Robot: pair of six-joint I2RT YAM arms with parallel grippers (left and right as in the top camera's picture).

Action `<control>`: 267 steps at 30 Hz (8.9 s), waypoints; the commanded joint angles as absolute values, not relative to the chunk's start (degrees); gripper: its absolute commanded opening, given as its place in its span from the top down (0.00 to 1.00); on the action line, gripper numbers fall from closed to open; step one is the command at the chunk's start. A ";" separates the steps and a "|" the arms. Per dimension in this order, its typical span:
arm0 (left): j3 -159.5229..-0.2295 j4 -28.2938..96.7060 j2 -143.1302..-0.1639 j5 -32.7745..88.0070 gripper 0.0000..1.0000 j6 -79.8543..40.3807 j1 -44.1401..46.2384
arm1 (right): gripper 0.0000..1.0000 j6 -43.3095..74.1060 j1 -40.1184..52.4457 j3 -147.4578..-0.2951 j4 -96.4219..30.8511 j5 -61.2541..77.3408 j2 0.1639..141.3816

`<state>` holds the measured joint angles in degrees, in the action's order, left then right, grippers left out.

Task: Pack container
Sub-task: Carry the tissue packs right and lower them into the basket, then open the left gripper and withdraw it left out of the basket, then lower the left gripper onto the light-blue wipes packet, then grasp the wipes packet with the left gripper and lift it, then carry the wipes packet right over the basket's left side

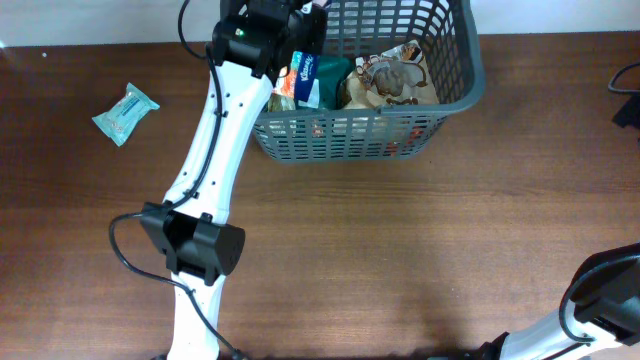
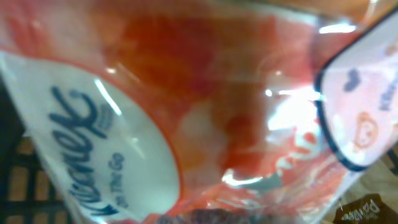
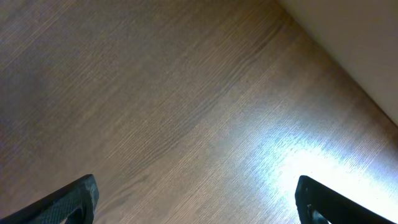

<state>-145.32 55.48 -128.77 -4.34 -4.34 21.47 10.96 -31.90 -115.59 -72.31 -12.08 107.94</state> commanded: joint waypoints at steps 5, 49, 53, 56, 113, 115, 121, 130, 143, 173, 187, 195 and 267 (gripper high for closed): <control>-146.30 58.85 -131.22 -2.31 0.98 -5.13 22.59 | 0.01 11.38 -31.86 -115.50 -72.16 -12.01 107.24; -146.08 65.43 -131.37 -2.33 0.62 -5.08 23.86 | 0.01 11.38 -31.86 -115.50 -72.16 -12.01 107.24; -146.08 65.41 -131.35 -2.33 0.48 -5.08 23.86 | 0.01 11.38 -31.86 -115.50 -72.16 -12.01 107.24; -146.08 65.39 -131.37 -2.33 0.47 -5.08 23.86 | 0.01 11.38 -31.86 -115.50 -72.16 -12.01 107.24; -144.57 60.90 -131.66 0.51 0.14 4.97 -16.97 | 0.01 11.38 -31.86 -115.50 -72.16 -12.01 107.24; -143.72 61.34 -133.40 0.23 0.14 7.27 -17.39 | 0.01 11.38 -31.86 -115.50 -72.16 -12.01 107.24; -143.59 63.94 -138.56 -4.01 0.14 10.72 -18.74 | 0.01 11.38 -31.86 -115.50 -72.16 -12.01 107.24; -143.59 66.74 -141.67 -6.13 0.14 18.02 -21.69 | 0.01 11.38 -31.86 -115.50 -72.16 -12.01 107.24; -143.59 68.40 -145.47 3.51 0.14 26.76 -22.28 | 0.01 11.38 -31.86 -115.50 -72.16 -12.01 107.24; -143.59 62.96 -150.23 4.51 0.14 32.08 -21.76 | 0.01 11.38 -31.86 -115.50 -72.16 -12.01 107.24; -143.59 62.30 -152.62 4.54 0.14 32.49 -21.78 | 0.01 11.38 -31.86 -115.50 -72.16 -12.01 107.24; -143.59 62.39 -154.08 4.56 0.18 32.45 -21.76 | 0.01 11.38 -31.86 -115.50 -72.16 -12.01 107.24; -179.76 76.14 -137.08 26.98 0.98 13.65 8.58 | 0.01 11.38 -31.86 -115.50 -72.16 -12.01 107.24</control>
<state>-178.84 76.51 -138.67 25.36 14.04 5.08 10.96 -31.90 -115.59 -72.31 -12.08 107.94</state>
